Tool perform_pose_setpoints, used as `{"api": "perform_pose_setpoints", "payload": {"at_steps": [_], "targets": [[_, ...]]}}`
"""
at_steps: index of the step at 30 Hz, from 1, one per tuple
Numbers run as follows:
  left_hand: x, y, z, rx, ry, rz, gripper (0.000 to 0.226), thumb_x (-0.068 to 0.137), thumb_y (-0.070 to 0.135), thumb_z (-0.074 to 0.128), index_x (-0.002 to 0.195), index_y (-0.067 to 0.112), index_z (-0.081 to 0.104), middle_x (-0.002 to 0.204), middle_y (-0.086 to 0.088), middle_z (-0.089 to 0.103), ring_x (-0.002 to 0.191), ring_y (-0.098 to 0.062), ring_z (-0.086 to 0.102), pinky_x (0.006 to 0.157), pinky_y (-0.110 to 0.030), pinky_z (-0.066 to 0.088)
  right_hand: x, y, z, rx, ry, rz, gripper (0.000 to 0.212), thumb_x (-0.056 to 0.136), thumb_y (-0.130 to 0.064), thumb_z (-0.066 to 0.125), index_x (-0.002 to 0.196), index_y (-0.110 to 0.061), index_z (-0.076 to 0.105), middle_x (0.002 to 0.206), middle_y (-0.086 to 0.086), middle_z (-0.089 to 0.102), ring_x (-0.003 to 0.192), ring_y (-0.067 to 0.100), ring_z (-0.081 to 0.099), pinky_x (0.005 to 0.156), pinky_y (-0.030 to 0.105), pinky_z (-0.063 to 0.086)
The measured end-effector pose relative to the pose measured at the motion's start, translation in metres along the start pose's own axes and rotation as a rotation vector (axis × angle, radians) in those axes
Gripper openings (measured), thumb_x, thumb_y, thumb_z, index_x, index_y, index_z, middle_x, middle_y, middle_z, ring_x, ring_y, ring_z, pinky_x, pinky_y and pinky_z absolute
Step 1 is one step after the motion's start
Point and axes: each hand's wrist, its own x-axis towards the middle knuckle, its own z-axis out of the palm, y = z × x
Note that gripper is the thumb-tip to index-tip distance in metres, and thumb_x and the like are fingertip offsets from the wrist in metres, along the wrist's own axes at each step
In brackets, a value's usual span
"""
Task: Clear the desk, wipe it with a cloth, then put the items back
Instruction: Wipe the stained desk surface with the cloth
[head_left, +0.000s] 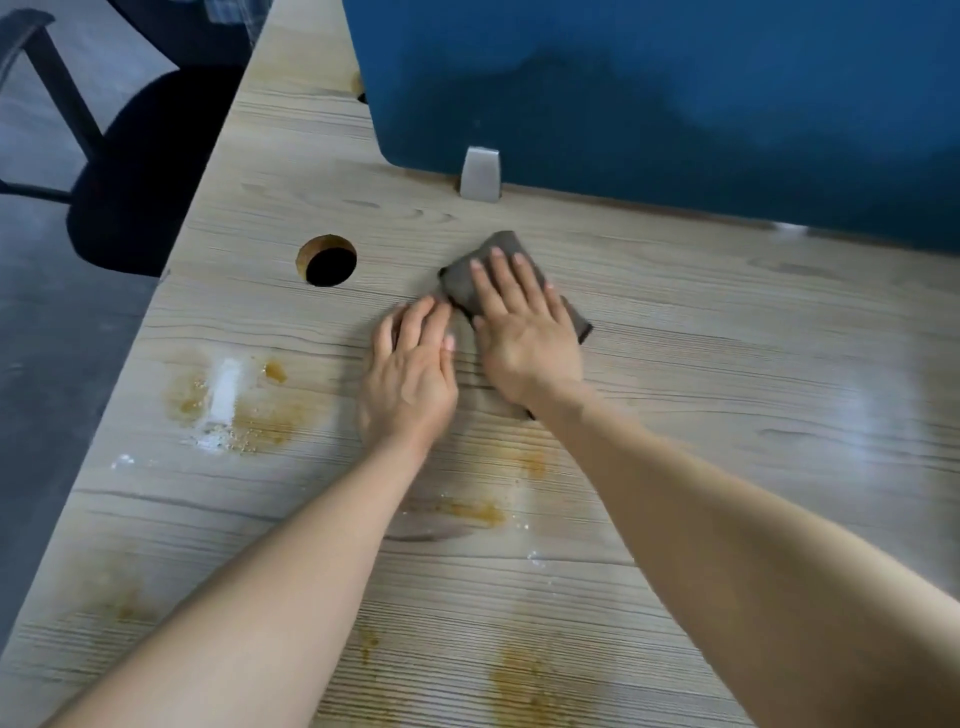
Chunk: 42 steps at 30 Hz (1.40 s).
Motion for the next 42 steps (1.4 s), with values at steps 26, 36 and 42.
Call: {"api": "perform_pose_setpoints", "payload": {"at_steps": [26, 36, 42], "targets": [[-0.001, 0.003, 0.000, -0.013, 0.016, 0.013, 0.044, 0.100, 0.029, 0.028, 0.142, 0.021, 0.040, 0.147, 0.003, 0.038, 0.131, -0.026, 0.031, 0.106, -0.040, 0.034, -0.092, 0.101, -0.014, -0.006, 0.164, 0.564, 0.055, 0.100, -0.032, 0.026, 0.152, -0.023, 0.009, 0.159, 0.000, 0.003, 0.146, 0.018, -0.002, 0.118, 0.037, 0.000], [-0.002, 0.004, -0.004, 0.002, -0.004, 0.005, 0.043, 0.101, 0.029, 0.028, 0.142, 0.023, 0.038, 0.149, 0.005, 0.036, 0.132, -0.024, 0.029, 0.105, -0.042, 0.034, -0.096, 0.063, -0.003, 0.011, 0.064, 0.139, 0.054, 0.101, -0.033, 0.027, 0.151, -0.028, 0.008, 0.159, -0.007, 0.002, 0.146, 0.012, -0.002, 0.116, 0.031, -0.001], [0.000, 0.003, -0.002, 0.013, -0.008, -0.019, 0.044, 0.100, 0.032, 0.027, 0.142, 0.026, 0.038, 0.149, 0.009, 0.034, 0.133, -0.021, 0.028, 0.096, -0.041, 0.040, -0.101, 0.101, -0.009, -0.018, 0.189, 0.593, 0.056, 0.099, -0.033, 0.024, 0.151, -0.023, 0.009, 0.159, 0.001, 0.003, 0.147, 0.018, -0.002, 0.118, 0.037, 0.001]]}}
